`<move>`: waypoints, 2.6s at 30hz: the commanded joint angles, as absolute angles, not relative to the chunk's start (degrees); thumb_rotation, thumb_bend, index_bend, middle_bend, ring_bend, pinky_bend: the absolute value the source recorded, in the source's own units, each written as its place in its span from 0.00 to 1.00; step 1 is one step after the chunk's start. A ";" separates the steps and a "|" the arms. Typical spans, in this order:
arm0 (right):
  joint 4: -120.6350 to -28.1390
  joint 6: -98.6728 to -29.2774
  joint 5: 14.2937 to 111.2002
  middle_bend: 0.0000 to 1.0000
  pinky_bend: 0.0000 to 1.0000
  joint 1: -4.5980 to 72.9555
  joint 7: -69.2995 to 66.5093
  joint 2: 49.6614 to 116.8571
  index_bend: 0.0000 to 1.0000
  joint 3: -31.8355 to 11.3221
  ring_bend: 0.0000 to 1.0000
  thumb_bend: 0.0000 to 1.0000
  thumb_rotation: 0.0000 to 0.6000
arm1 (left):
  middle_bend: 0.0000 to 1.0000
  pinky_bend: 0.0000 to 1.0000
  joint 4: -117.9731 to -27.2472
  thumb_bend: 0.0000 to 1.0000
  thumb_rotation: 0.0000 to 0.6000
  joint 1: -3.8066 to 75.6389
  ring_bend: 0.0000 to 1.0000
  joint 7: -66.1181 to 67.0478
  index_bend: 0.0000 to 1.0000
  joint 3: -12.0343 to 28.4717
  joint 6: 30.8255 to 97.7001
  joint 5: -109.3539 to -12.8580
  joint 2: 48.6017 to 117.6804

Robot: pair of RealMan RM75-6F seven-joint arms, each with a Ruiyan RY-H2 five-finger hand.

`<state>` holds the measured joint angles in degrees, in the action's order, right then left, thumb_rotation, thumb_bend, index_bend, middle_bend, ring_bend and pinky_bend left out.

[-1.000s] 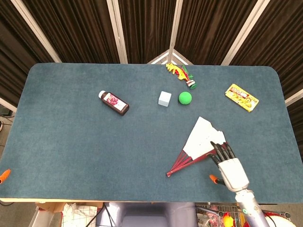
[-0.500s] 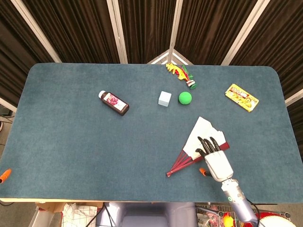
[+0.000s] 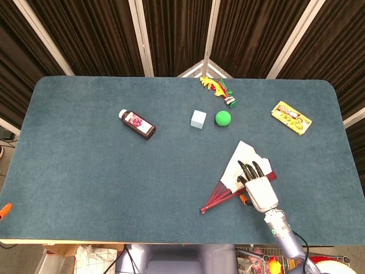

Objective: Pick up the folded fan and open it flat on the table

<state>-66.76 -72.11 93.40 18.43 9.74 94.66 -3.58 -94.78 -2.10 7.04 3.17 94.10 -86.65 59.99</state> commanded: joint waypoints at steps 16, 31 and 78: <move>-60.17 -72.18 92.52 0.11 0.12 20.27 6.41 97.88 0.52 -2.70 0.17 0.34 1.00 | 0.00 0.00 -95.03 0.11 1.00 -1.89 0.00 8.80 0.01 3.09 93.83 -86.67 60.65; -56.73 -71.88 91.94 0.11 0.12 21.46 4.60 98.83 0.56 -2.28 0.18 0.37 1.00 | 0.00 0.00 -95.26 0.11 1.00 -1.77 0.00 10.26 0.01 2.99 93.66 -86.68 61.13; -82.47 -74.41 95.42 0.18 0.16 27.91 5.43 79.32 0.79 -5.37 0.22 0.43 1.00 | 0.00 0.00 -94.57 0.11 1.00 0.69 0.00 13.23 0.01 2.28 91.23 -89.88 63.36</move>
